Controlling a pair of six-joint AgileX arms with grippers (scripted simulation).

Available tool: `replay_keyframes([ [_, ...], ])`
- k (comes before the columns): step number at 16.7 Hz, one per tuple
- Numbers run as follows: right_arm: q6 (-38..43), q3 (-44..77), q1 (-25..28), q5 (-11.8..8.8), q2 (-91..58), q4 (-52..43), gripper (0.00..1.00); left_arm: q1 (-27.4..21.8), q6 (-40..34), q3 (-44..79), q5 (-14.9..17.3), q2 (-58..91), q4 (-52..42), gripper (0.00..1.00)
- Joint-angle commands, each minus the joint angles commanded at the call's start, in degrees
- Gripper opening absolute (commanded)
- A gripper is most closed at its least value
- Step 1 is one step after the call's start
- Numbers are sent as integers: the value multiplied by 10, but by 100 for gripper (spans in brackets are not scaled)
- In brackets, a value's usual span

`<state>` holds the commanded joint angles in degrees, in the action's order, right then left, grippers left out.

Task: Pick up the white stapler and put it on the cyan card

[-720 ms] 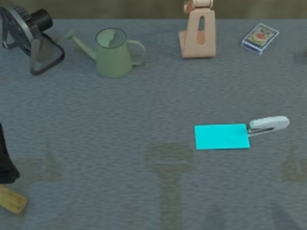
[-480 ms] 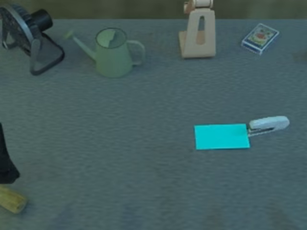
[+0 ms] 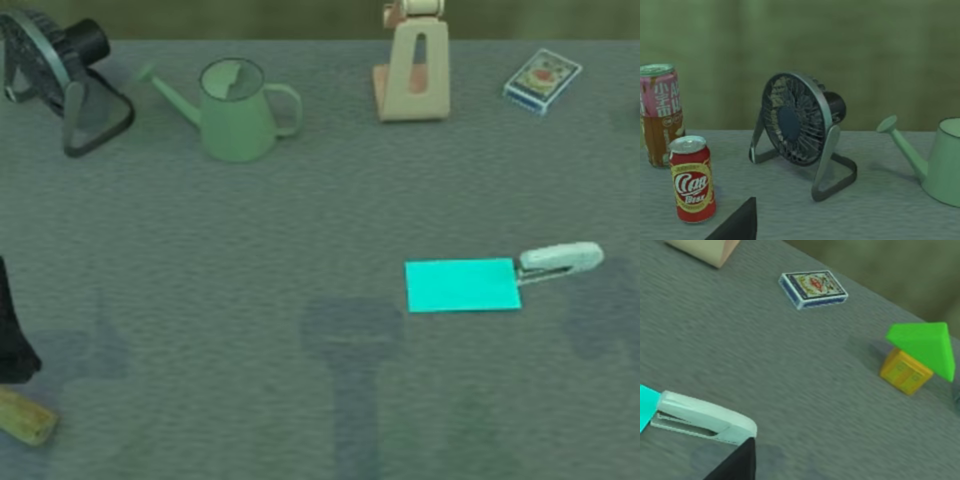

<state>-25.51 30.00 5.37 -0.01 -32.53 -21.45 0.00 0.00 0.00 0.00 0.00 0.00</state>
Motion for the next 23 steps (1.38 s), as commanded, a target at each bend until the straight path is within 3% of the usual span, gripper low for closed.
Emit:
replay_keyframes([
  [7, -298, 340, 61, 4, -446, -262, 100, 0, 0, 0, 0, 0, 0, 100],
  [13, -505, 581, 106, 3, -722, -438, 100, 0, 0, 0, 0, 0, 0, 100],
  [18, -598, 698, 126, 1, -844, -509, 100, 0, 0, 0, 0, 0, 0, 100],
  [23, -607, 710, 128, 1, -854, -516, 100, 0, 0, 0, 0, 0, 0, 100],
])
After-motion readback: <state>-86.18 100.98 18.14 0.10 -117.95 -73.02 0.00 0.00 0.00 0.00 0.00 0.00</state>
